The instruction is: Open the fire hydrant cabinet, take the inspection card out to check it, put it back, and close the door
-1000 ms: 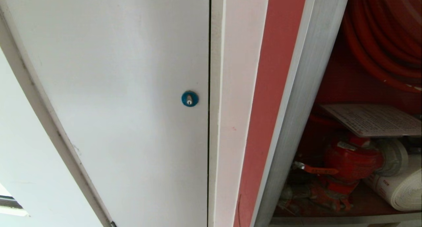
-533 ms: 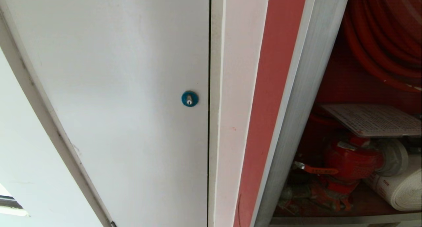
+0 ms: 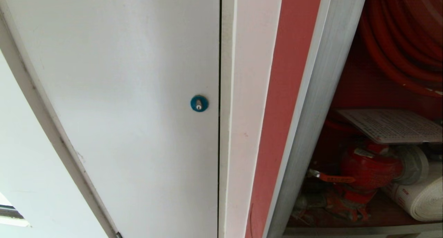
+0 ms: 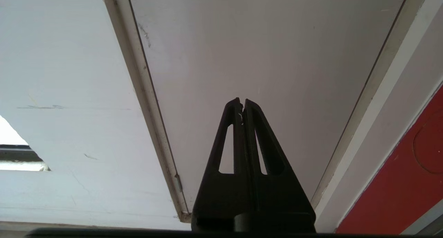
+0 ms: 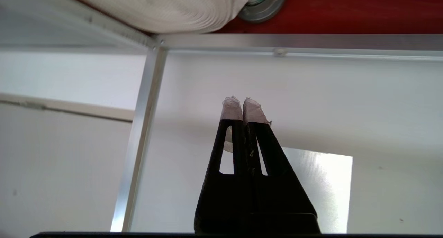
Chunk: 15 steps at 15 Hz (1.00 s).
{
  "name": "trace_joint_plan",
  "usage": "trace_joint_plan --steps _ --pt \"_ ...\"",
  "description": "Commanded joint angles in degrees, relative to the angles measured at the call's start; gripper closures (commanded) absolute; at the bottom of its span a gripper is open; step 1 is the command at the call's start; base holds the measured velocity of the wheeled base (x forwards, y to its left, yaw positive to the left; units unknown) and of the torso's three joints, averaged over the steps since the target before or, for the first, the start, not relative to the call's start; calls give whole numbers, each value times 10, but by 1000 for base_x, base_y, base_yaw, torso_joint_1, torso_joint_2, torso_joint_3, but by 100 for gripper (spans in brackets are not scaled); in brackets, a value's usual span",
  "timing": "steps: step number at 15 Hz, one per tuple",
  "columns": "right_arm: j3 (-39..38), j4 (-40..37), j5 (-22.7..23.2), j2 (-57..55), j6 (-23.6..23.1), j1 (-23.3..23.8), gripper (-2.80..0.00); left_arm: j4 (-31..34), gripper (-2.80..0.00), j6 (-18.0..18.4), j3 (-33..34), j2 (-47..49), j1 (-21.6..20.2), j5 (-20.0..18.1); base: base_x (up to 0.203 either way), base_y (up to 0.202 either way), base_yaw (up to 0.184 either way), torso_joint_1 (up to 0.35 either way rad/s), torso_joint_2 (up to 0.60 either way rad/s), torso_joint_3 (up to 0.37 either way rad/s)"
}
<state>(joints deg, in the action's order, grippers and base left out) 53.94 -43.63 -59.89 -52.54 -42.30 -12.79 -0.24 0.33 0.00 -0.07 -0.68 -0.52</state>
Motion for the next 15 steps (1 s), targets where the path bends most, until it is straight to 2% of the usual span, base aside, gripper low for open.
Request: trace_joint_plan --steps 1,11,13,15 --pt "-20 -2 -4 16 -2 0 0 0 0 0 2 0 0 0 0 0 0 0 0 0" --pt "-34 3 5 47 -3 10 0 0 0 0 2 0 0 0 0 0 0 0 0 0" --pt "-39 8 69 45 -8 65 0 0 0 0 2 0 0 0 0 0 0 0 0 0" --pt "-36 10 130 43 -55 129 0 0 0 0 2 0 0 0 0 0 0 0 0 0"
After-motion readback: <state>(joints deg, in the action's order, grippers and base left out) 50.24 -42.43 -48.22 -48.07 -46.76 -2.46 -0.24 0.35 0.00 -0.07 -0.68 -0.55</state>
